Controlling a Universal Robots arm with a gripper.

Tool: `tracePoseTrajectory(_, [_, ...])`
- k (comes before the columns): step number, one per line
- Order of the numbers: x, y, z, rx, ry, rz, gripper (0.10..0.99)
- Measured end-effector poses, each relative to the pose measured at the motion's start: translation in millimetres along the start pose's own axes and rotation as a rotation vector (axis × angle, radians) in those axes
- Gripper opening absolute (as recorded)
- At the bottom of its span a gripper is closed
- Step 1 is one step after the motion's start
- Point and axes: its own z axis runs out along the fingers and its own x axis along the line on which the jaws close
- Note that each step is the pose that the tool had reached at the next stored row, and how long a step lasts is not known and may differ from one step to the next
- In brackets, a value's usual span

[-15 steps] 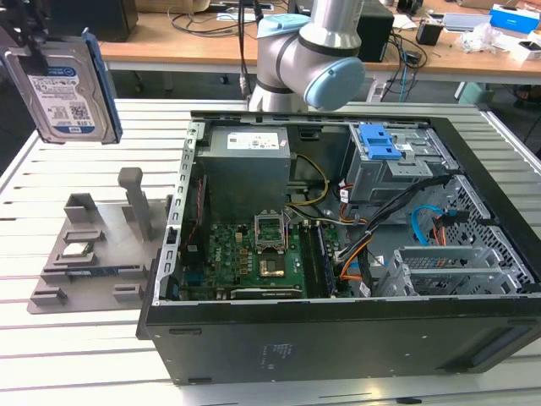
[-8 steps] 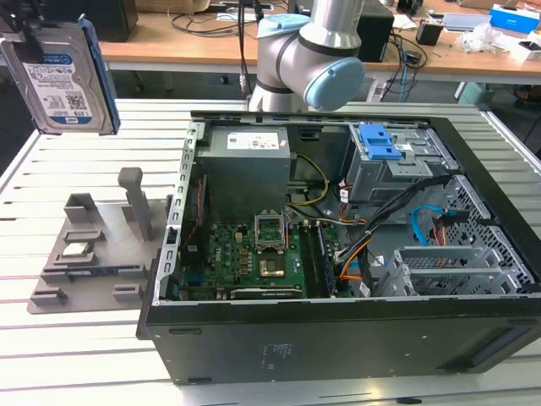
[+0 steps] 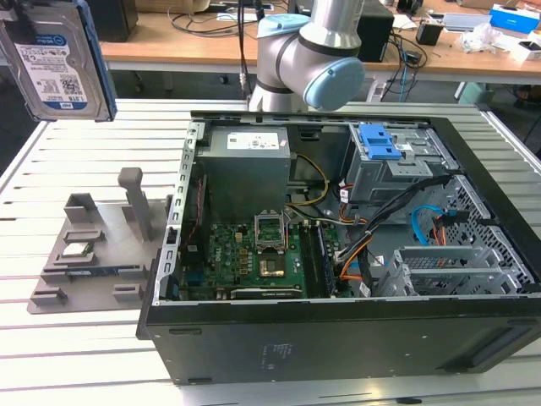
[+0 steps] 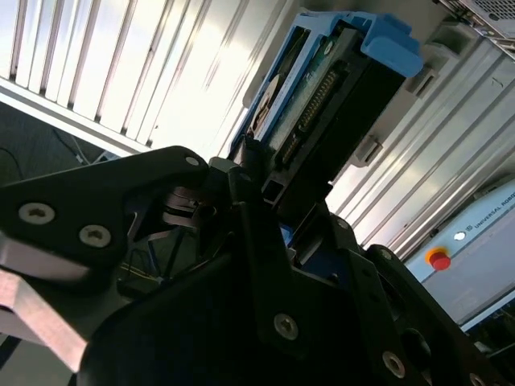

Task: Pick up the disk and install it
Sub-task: 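Pick up the disk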

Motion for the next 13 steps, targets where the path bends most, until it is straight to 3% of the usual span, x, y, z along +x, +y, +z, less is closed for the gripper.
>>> tracePoseTrajectory(13, [-4.0,-0.2,-31.3,-0.002,0.001,0.0,0.365])
